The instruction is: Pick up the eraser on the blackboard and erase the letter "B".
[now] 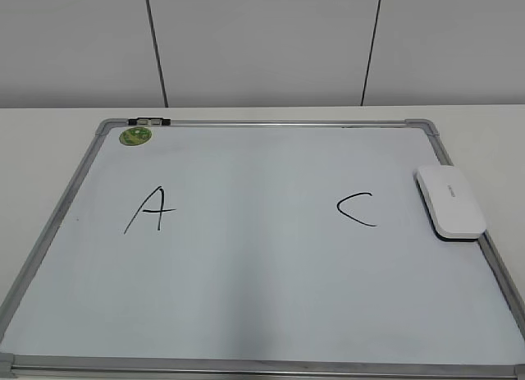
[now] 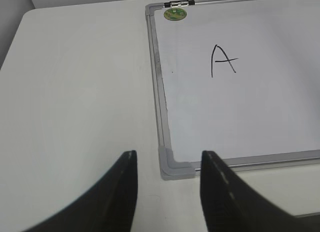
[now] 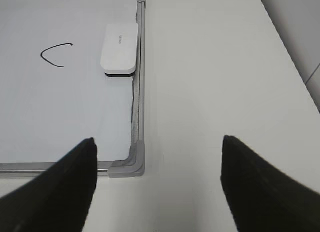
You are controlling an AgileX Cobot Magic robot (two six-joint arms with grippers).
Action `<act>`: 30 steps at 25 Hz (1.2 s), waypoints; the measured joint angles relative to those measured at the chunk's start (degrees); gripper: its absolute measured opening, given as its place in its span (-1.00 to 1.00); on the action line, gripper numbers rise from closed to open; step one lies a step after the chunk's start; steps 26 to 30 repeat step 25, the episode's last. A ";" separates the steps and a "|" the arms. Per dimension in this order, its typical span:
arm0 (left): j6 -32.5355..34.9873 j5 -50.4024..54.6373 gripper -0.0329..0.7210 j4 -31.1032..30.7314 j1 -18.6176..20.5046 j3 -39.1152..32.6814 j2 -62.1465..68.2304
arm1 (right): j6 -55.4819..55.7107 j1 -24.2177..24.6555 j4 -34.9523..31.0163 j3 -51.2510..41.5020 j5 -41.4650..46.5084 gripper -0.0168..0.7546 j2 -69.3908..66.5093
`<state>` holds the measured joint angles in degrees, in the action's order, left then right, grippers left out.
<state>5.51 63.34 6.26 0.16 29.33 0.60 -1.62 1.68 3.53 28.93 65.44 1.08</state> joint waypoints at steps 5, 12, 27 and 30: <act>0.00 0.00 -0.14 0.00 0.00 0.00 0.00 | 0.00 0.00 -0.08 0.00 0.00 0.58 0.00; 0.00 0.00 -0.15 0.00 0.00 0.00 0.00 | 0.00 0.00 -0.08 0.00 0.00 0.58 0.00; 0.00 0.00 -0.20 0.00 0.00 0.00 0.00 | 0.00 0.00 -0.08 0.00 0.00 0.58 0.00; 0.00 0.00 -0.20 0.00 0.00 0.00 0.00 | 0.00 0.00 -0.08 0.00 0.00 0.58 0.00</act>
